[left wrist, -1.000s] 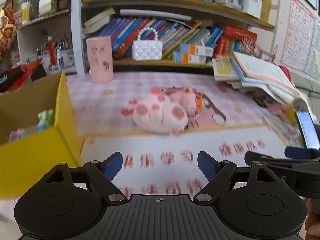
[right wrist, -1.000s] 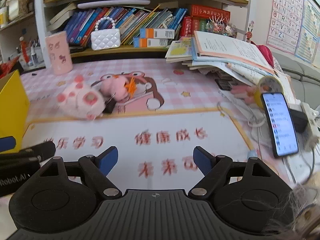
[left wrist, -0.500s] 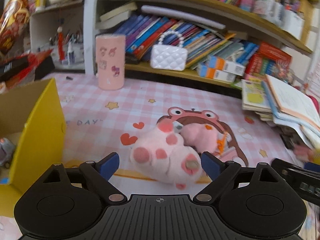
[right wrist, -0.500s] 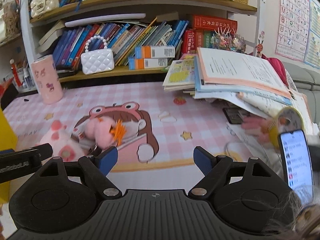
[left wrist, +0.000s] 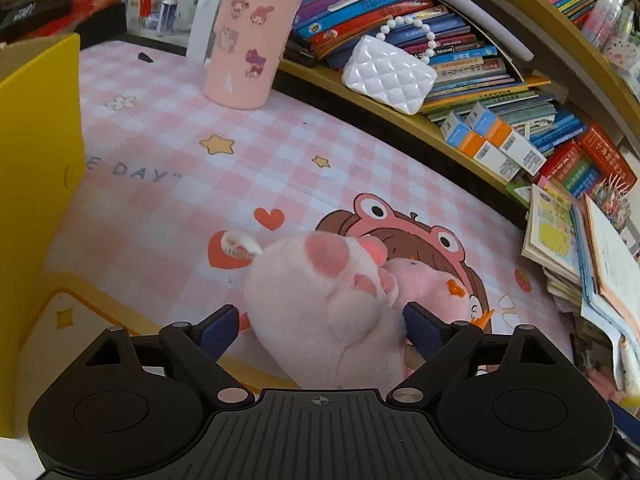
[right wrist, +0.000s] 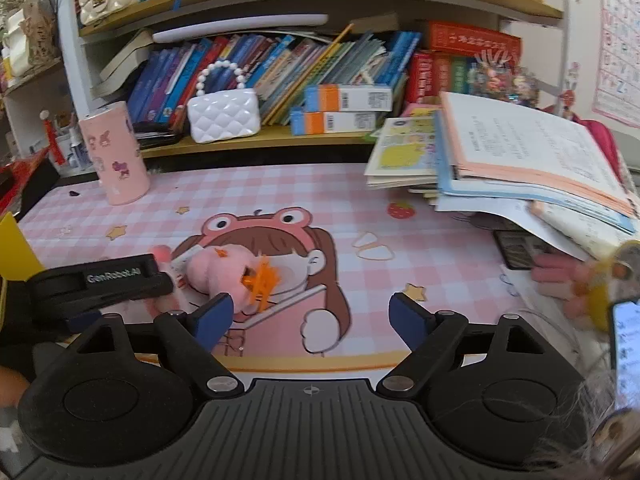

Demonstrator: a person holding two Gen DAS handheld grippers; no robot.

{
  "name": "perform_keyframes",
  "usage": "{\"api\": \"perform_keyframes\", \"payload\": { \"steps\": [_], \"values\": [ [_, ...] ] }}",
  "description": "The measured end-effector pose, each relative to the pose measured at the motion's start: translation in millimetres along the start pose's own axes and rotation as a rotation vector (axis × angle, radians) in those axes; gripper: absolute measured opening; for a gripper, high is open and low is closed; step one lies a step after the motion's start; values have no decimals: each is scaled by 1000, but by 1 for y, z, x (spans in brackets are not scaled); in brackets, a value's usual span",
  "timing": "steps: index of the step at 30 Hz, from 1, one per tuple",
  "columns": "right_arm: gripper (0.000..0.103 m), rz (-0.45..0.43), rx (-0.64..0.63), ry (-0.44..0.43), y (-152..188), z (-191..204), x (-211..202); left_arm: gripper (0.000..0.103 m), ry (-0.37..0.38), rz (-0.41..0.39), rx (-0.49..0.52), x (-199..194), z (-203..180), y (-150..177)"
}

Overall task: Organize objects
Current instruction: 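Grasp the pink plush pig with the left gripper while the right grasps the pink plush chick, then carry both pink plush toys in the grippers over the yellow box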

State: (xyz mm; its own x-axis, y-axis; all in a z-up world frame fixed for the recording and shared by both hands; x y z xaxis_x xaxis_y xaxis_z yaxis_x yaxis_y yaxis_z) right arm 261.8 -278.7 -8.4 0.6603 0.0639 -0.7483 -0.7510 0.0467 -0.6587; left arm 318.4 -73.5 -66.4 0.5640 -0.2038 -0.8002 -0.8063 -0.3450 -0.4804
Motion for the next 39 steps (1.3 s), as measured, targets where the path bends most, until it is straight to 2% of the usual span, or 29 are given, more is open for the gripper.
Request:
{"api": "perform_keyframes", "payload": {
  "steps": [3, 5, 7, 12, 19, 22, 24, 25, 26, 34, 39],
  "values": [
    [84, 9, -5, -17, -8, 3, 10, 65, 23, -1, 33, -1, -1, 0],
    [85, 14, -12, -36, -13, 5, 16, 59, 7, 2, 45, -9, -1, 0],
    [85, 17, -20, -54, -18, 7, 23, 59, -24, -19, 64, -23, 2, 3],
    [86, 45, -67, -104, -28, 18, 51, 59, 3, -69, 78, -69, 18, 16],
    [86, 121, -228, -159, -39, 44, 104, 60, -3, -81, 94, -113, 32, 43],
    [82, 149, -263, -163, -41, 49, 119, 60, 4, -81, 70, -120, 39, 51],
    [76, 150, -266, -168, -41, 49, 123, 60, 4, -80, 62, -123, 42, 55],
    [70, 144, -267, -170, -42, 48, 123, 60, 7, -80, 61, -124, 43, 56],
    [56, 137, -269, -172, -43, 48, 121, 60, 10, -81, 63, -125, 43, 57],
    [57, 33, -189, -160, -46, 37, 70, 60, 52, -106, 99, -138, 46, 67],
    [57, 0, -98, -136, -30, 31, 25, 60, 89, -109, 120, -149, 52, 77]
  ]
}}
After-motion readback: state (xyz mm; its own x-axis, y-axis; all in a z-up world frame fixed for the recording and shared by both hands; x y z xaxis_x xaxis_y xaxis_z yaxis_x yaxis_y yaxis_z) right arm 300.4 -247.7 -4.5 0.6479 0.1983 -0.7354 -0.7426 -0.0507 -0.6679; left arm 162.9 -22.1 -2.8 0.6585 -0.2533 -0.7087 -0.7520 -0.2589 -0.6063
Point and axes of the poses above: each gripper's, at about its wrist camera, not at the fingertips, and x roughly the way its jaws point, z to its left, y to its underside, the point moved 1 cm from there along x, roughly the way its jaws point, and after that the axes turned 10 degrees about z, right-handed, at the moved point
